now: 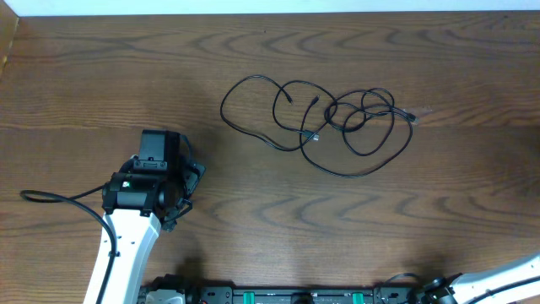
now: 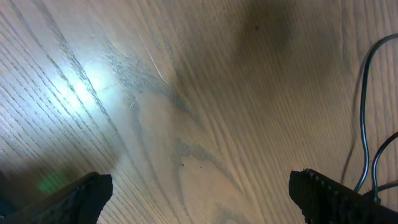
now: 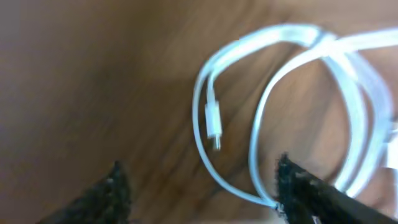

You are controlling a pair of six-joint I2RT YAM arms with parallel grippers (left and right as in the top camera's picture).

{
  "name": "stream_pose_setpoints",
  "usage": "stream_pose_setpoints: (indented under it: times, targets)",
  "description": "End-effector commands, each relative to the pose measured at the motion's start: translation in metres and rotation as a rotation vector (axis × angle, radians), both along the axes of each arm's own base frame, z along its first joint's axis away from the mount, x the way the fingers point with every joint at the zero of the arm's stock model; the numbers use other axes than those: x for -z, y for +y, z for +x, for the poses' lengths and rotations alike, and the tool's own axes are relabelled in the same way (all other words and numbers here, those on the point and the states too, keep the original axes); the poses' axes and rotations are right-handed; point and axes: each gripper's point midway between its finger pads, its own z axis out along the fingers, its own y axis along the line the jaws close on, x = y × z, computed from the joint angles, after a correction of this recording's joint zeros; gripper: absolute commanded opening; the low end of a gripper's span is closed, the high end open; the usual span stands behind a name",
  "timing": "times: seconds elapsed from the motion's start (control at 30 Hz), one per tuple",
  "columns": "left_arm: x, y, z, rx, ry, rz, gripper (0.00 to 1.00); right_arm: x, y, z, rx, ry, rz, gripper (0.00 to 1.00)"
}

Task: Untangle cables

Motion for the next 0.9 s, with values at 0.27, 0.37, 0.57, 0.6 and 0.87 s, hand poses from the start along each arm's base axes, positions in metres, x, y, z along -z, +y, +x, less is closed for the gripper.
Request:
stream_pose_setpoints:
  times: [0.27, 0.37, 0.57, 0.6, 0.87]
  targets:
    - [-0.004, 0.001, 0.003, -0.017, -0.010, -0.005, 0.98, 0.049, 0.044, 0.030, -0.145, -0.116, 0.224, 0.01]
    - [-0.004, 0.001, 0.003, -0.017, -0.010, -0.005, 0.98, 0.050, 0.061, 0.041, -0.187, -0.128, 0.268, 0.01]
    - [-0.004, 0.001, 0.003, -0.017, -0.010, -0.005, 0.98, 0.058, 0.093, 0.061, -0.291, -0.040, 0.276, 0.01]
    - [-0.004, 0.001, 0.003, -0.017, -0.010, -0.005, 0.98, 0.059, 0.096, 0.061, -0.291, -0.020, 0.275, 0.01]
    - [-0.004, 0.001, 0.003, -0.017, -0.010, -0.005, 0.98, 0.071, 0.099, 0.029, -0.245, 0.227, 0.234, 0.01]
